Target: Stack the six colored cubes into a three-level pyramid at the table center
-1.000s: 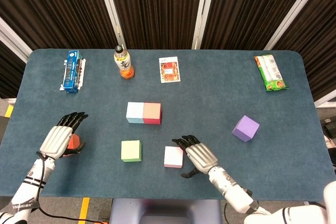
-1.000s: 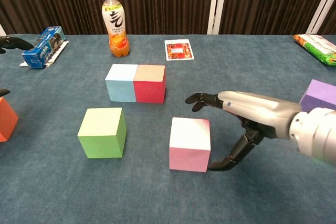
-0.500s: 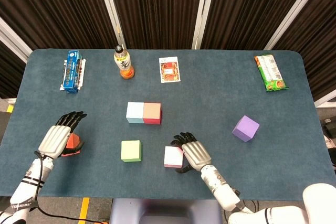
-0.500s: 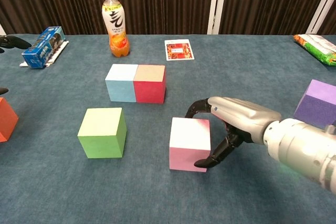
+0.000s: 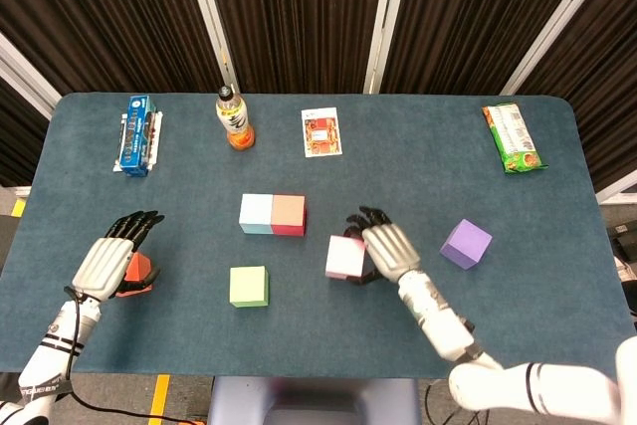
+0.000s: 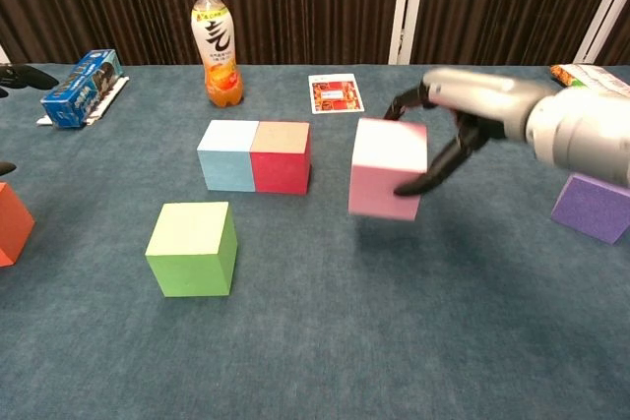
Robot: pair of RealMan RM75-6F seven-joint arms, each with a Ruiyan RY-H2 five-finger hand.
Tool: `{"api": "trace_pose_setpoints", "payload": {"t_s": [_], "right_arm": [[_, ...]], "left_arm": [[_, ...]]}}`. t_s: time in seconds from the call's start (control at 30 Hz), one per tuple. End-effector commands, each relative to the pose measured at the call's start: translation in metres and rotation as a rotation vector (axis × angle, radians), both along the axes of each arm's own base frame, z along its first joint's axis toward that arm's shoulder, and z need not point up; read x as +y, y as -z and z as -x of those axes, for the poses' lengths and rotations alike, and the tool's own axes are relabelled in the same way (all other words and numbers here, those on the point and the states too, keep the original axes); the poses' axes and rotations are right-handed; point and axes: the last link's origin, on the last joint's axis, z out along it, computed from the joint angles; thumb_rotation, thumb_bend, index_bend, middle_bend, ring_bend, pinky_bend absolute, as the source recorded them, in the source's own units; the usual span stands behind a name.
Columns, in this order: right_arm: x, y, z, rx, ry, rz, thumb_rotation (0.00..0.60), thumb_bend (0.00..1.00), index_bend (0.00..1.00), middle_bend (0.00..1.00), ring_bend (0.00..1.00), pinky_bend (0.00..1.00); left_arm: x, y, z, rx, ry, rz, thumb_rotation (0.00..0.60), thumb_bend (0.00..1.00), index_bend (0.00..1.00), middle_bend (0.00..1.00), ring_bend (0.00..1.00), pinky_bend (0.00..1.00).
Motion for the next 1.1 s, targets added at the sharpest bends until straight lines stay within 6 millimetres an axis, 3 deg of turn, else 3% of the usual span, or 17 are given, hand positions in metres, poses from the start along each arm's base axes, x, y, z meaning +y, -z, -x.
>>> {"api": "trace_pose_setpoints", "payload": {"t_s": [0.03, 0.2, 0.33, 0.6, 0.97, 1.1], "right_arm": [[-0.042, -0.02, -0.013, -0.011, 0.0, 0.007, 0.6, 0.3, 0.54, 0.27, 0.07, 0.19], [-0.074, -0.014, -0.019, 0.031, 0.0, -0.026, 0.6, 0.3, 0.53, 0.27, 0.07, 0.18], [-0.08, -0.01, -0.02, 0.046, -0.001, -0.039, 0.6, 0.3, 0.52, 0.27, 0.07, 0.17], [-0.109, 0.035, -0.024, 0.11, 0.018, -0.084, 0.6, 0.3, 0.49, 0.27, 0.07, 0.15], [-0.12, 0.059, -0.027, 0.128, 0.025, -0.105, 0.6, 0.3, 0.46, 0.26, 0.06, 0.13], [-0.12, 0.063, -0.024, 0.156, 0.024, -0.107, 0.6, 0.3, 0.36, 0.25, 0.04, 0.12]], "left_arm": [[0.0, 0.0, 0.0, 0.004, -0.003, 0.0, 0.6, 0.34, 0.1, 0.05, 0.01, 0.09], [0.002, -0.001, -0.001, 0.008, -0.012, -0.005, 0.6, 0.33, 0.1, 0.05, 0.01, 0.09], [0.002, -0.001, -0.002, 0.008, -0.015, -0.007, 0.6, 0.33, 0.1, 0.05, 0.01, 0.09], [0.006, 0.001, 0.003, 0.008, -0.043, -0.006, 0.6, 0.34, 0.1, 0.05, 0.01, 0.09], [0.01, 0.005, 0.007, 0.001, -0.056, 0.001, 0.6, 0.34, 0.1, 0.05, 0.01, 0.09], [0.01, 0.005, 0.008, 0.0, -0.056, 0.001, 0.6, 0.33, 0.1, 0.05, 0.01, 0.09]]}}
